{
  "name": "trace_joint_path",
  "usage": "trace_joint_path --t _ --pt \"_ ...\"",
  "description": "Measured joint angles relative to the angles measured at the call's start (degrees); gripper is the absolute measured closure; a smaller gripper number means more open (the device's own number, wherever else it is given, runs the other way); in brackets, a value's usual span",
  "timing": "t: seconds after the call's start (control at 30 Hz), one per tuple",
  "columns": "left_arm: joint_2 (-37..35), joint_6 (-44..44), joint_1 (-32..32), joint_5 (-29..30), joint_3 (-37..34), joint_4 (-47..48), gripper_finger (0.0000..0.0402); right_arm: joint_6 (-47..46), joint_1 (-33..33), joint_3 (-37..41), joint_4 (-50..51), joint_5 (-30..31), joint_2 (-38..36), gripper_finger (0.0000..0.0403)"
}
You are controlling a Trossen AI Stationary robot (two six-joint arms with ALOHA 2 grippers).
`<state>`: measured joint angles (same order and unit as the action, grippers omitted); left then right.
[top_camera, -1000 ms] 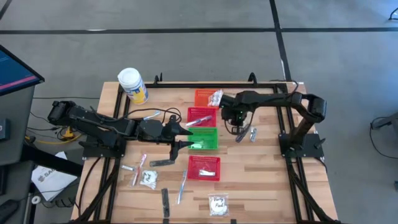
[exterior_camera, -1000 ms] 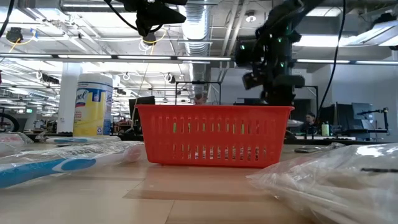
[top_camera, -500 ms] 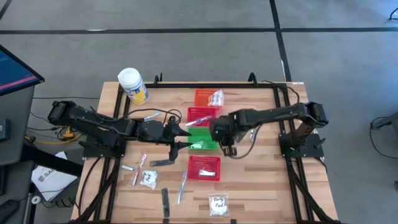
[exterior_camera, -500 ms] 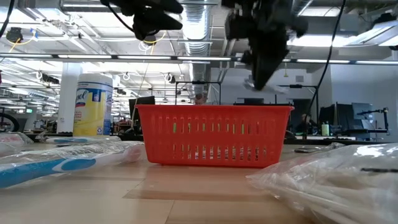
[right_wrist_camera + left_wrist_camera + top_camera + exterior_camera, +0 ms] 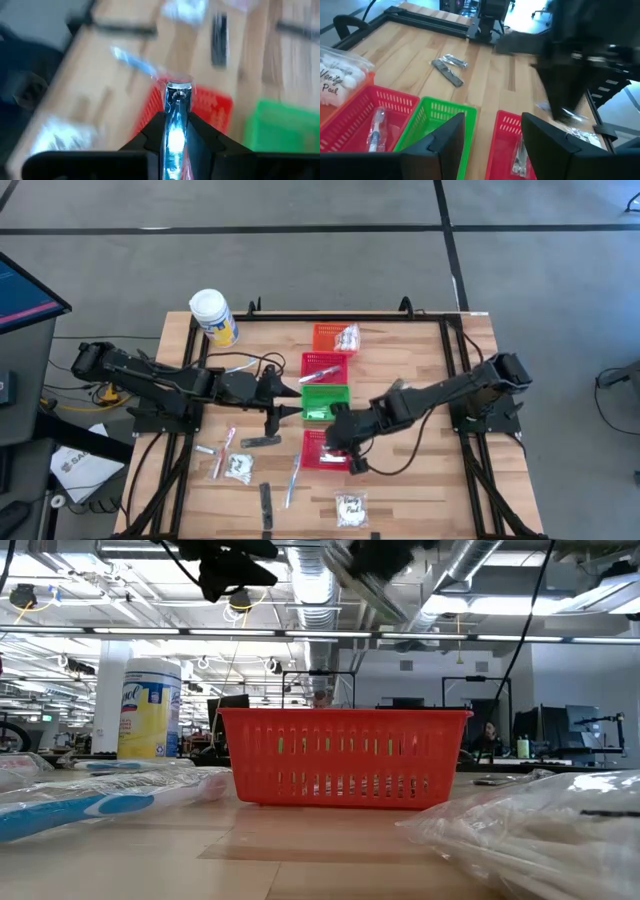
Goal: Pick & Place Travel size toiletries
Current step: Put the silver nail clipper into the bottom red basket
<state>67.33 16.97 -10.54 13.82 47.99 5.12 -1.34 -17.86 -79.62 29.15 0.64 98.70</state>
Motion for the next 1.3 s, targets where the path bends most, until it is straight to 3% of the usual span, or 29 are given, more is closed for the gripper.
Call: trace_joint_path --t 0.3,0.53,0.83,1.3 --pt "0.0 0.1 -0.4 -0.3 0.0 0.5 0.0215 -8.2 -1.3 2.1 -3.5 8.7 3.1 0.0356" --pt "-2.2 5.5 -0.4 -2.1 -0.1 12.5 0.0215 -9.2 -1.7 2.0 -4.8 8.9 11.6 0.0353" --pt "-5.4 6.4 -1.1 3.9 0.1 12.9 0.0215 -11.2 -1.1 0.6 -3.0 8.9 12.3 0.0352" --pt "-5.4 6.4 -1.9 4.2 0.1 12.6 0.0215 -12.3 -1.1 0.4 0.6 8.5 13.1 0.0351"
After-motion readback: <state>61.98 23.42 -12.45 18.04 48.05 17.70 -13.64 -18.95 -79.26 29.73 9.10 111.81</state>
